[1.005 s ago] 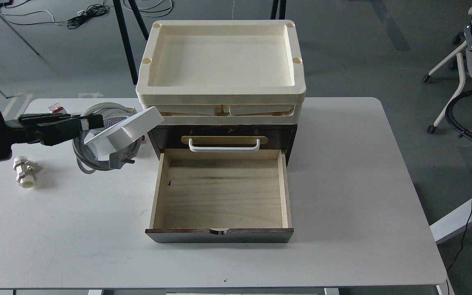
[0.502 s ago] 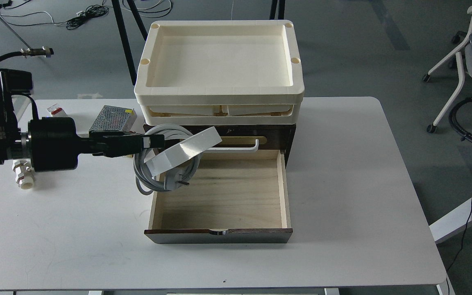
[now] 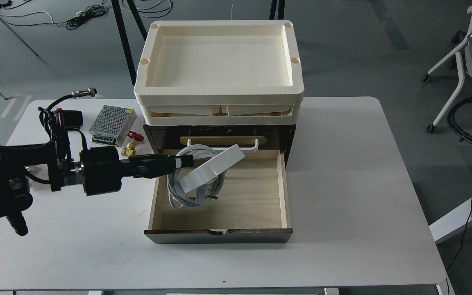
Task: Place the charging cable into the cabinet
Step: 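Carry the power strip over the open drawer and lower it inside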
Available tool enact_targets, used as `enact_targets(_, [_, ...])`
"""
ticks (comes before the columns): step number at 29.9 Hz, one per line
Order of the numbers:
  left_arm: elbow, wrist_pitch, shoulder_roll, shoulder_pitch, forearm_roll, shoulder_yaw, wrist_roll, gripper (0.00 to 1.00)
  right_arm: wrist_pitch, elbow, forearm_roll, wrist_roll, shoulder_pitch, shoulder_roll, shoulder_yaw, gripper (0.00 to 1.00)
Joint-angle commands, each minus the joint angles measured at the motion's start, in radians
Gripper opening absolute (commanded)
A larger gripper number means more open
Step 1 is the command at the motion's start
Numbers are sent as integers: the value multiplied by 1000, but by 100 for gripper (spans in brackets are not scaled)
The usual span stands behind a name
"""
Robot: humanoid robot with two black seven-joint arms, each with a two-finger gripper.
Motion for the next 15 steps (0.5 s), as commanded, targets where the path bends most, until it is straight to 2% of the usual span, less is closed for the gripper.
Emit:
enact_targets(1, [10,44,-43,12,-2,0,0,11,0,0,0,0,0,-2,0,99])
enact_targets(10, [75,164,-119,78,-2,2,0,11,0,-9,0,0,-2,-8,0,99])
enact_targets(15, [96,203,-150,118,0,2,0,11,0,-14,1,0,-2,-5,0,99])
